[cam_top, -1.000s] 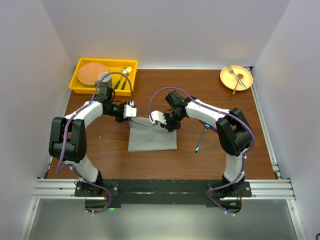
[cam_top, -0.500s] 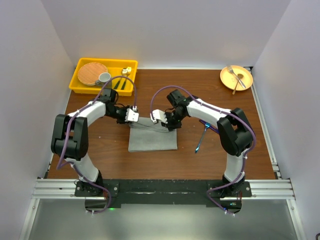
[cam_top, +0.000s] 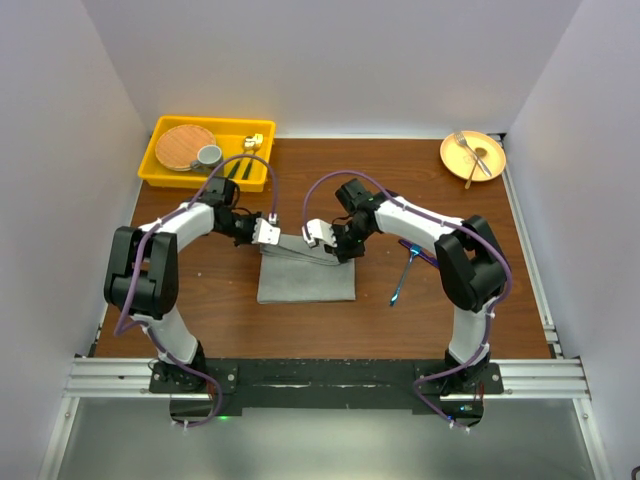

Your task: Fold the napkin into a case and place the utensils inside

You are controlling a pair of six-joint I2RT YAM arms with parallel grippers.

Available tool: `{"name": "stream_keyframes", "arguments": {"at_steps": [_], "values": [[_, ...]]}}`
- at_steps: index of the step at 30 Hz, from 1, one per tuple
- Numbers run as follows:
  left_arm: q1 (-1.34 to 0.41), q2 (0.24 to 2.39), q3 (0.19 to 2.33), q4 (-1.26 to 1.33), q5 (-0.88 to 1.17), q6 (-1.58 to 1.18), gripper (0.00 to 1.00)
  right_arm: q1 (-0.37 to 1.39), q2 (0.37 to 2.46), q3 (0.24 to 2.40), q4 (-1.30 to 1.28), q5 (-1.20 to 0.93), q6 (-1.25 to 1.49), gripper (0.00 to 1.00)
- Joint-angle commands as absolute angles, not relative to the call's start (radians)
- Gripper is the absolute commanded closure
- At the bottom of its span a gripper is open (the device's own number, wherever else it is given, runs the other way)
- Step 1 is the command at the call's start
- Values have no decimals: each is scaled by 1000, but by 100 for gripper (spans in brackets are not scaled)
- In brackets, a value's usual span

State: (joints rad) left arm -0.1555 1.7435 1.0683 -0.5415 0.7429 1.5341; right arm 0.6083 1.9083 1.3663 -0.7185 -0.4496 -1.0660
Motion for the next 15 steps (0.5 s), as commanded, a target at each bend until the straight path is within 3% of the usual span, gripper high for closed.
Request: {"name": "stream_keyframes", "arguments": {"at_steps": [1,2,3,15], "values": [[-167,1724,1063,-551,762,1562,90,601,1853,1385,-745,-483,-1089,100],[-167,1715,1055,-551,765,1560,98,603,1852,1387,-747,-485,-1089,100],[-169,1706,1052,-551,770,1557,100,601,1850,1391,-752,-486,-1086,100],[-198,1615,1006,-687,762,1585,100,595,1801,1368,-798,-505,-1086,100]]}}
